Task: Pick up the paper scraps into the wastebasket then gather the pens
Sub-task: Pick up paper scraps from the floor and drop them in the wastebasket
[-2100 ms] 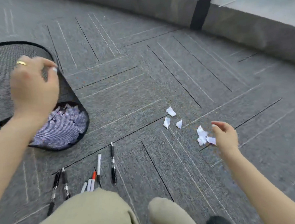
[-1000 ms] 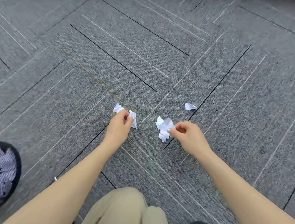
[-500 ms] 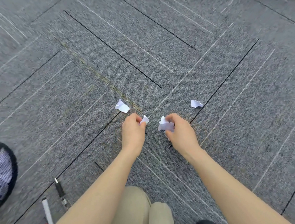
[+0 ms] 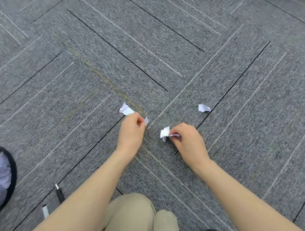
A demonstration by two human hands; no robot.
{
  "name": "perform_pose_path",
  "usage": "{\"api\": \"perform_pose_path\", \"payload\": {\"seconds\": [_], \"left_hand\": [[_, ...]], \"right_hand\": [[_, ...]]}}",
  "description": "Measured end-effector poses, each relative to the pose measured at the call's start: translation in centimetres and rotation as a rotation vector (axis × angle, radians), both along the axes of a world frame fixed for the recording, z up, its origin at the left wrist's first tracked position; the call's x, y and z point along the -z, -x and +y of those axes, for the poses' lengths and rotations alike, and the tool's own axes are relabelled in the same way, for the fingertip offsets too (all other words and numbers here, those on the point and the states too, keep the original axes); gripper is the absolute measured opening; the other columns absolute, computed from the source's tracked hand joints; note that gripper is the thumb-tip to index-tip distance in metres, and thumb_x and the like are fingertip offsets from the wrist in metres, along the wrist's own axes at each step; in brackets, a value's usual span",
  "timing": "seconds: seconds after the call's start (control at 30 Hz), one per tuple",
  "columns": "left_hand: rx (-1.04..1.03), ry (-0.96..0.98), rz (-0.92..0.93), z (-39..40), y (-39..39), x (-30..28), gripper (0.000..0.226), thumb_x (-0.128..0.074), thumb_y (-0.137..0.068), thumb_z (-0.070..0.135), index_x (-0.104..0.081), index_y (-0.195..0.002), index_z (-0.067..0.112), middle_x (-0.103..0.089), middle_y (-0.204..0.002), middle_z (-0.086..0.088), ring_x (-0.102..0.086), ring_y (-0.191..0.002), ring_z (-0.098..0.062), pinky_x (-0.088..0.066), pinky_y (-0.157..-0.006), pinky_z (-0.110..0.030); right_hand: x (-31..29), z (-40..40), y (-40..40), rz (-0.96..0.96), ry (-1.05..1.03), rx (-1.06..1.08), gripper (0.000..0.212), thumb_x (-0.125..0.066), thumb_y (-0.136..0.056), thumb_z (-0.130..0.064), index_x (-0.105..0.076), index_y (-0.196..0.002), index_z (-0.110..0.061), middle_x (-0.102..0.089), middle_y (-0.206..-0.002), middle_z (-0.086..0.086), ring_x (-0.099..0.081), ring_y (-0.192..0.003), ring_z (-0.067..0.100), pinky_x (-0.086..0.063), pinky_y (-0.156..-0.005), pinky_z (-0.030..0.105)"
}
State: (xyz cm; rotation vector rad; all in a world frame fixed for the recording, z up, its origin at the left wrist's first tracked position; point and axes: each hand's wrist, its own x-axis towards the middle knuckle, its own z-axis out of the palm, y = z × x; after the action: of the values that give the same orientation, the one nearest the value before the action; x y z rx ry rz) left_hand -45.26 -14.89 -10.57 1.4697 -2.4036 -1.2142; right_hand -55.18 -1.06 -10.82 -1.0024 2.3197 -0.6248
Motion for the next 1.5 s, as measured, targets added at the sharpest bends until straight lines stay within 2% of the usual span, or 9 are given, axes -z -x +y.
{"api": "perform_pose_path", "payload": {"seconds": [0.07,0.2,0.4,0.53,0.67,0.83,0.97,1.17,1.5], "left_hand": [[-0.031,0.014,0.022,-1.7,0.0,-0.2,0.005,-0.053,-0.092,0.013,-0.052,-0.096,0.013,-0.05,-0.07,0.004,-0.047,-0.062,-0.017,-0.036,-0.051,-0.026],[-0.09,-0.06,-0.061,-4.4,-0.3,-0.1,0.045,-0.054,-0.089,0.008,-0.037,-0.13,0.018,-0.045,-0.071,0.004,-0.044,-0.06,-0.014,-0.033,-0.049,-0.027],[-0.134,-0.123,-0.073,-4.9,-0.2,0.3,0.041,-0.059,-0.089,0.012,-0.039,-0.125,0.011,-0.052,-0.087,-0.003,-0.047,-0.066,-0.012,-0.031,-0.051,-0.023],[-0.218,-0.163,-0.05,-5.1,-0.1,0.5,0.052,-0.062,-0.086,0.012,-0.032,-0.128,0.01,-0.054,-0.099,-0.009,-0.05,-0.083,-0.022,-0.034,-0.056,-0.027],[-0.284,-0.196,-0.071,-6.1,0.2,1.1,0.029,-0.064,-0.084,0.019,-0.042,-0.103,0.013,-0.052,-0.098,-0.008,-0.047,-0.071,-0.021,-0.034,-0.055,-0.03],[-0.218,-0.134,-0.109,-6.8,-0.2,1.4,0.015,-0.063,-0.084,0.018,-0.052,-0.088,0.009,-0.055,-0.076,-0.009,-0.047,-0.064,-0.024,-0.034,-0.055,-0.029],[-0.159,-0.089,-0.151,-7.2,-0.6,1.1,0.006,-0.061,-0.084,0.012,-0.056,-0.086,0.008,-0.052,-0.068,-0.003,-0.046,-0.068,-0.024,-0.03,-0.052,-0.027],[-0.032,-0.043,-0.243,-6.9,-0.6,0.4,0.006,-0.058,-0.085,0.013,-0.056,-0.081,0.009,-0.051,-0.061,-0.004,-0.037,-0.05,-0.018,-0.025,-0.048,-0.025],[0.142,-0.122,-0.078,-3.3,3.9,-1.1,0.009,-0.061,-0.086,0.023,-0.059,-0.084,0.014,-0.048,-0.06,0.003,-0.036,-0.049,-0.013,-0.032,-0.052,-0.025]], "right_hand": [[-0.3,-0.3,0.2,-0.024,0.006,-0.063,0.024,-0.056,-0.089,-0.013,-0.06,-0.11,-0.025,-0.06,-0.094,-0.008,-0.052,-0.094,0.016,-0.045,-0.076,0.033],[-0.1,-1.0,1.6,-0.018,-0.066,-0.313,0.038,-0.051,-0.092,-0.012,-0.053,-0.126,-0.028,-0.056,-0.099,-0.005,-0.05,-0.098,0.017,-0.045,-0.081,0.033],[0.0,-0.4,2.1,0.034,0.011,-0.381,0.013,-0.058,-0.088,-0.012,-0.069,-0.088,-0.019,-0.054,-0.103,0.0,-0.057,-0.081,0.021,-0.048,-0.066,0.037],[0.3,-0.2,1.9,0.053,0.028,-0.398,0.012,-0.055,-0.09,-0.011,-0.066,-0.089,-0.016,-0.052,-0.132,-0.002,-0.06,-0.1,0.023,-0.051,-0.075,0.04],[0.3,-0.2,2.0,0.056,0.036,-0.39,0.015,-0.053,-0.091,-0.012,-0.067,-0.093,-0.011,-0.06,-0.117,0.0,-0.058,-0.101,0.024,-0.05,-0.079,0.043],[0.8,0.3,1.2,0.038,0.078,-0.274,0.013,-0.054,-0.091,-0.014,-0.067,-0.096,-0.013,-0.063,-0.098,0.003,-0.06,-0.091,0.024,-0.05,-0.073,0.038],[1.1,0.5,0.4,-0.02,0.088,-0.083,0.028,-0.054,-0.092,-0.02,-0.058,-0.12,-0.017,-0.064,-0.101,0.002,-0.058,-0.095,0.019,-0.048,-0.082,0.035],[1.0,0.6,0.2,-0.029,0.117,-0.039,0.017,-0.057,-0.091,-0.022,-0.069,-0.093,-0.01,-0.053,-0.1,0.0,-0.055,-0.075,0.016,-0.049,-0.069,0.034],[-0.5,2.1,6.5,-0.044,0.267,0.417,0.014,-0.061,-0.088,-0.019,-0.073,-0.094,-0.013,-0.048,-0.133,-0.001,-0.042,-0.113,0.004,-0.031,-0.097,0.022]]}}
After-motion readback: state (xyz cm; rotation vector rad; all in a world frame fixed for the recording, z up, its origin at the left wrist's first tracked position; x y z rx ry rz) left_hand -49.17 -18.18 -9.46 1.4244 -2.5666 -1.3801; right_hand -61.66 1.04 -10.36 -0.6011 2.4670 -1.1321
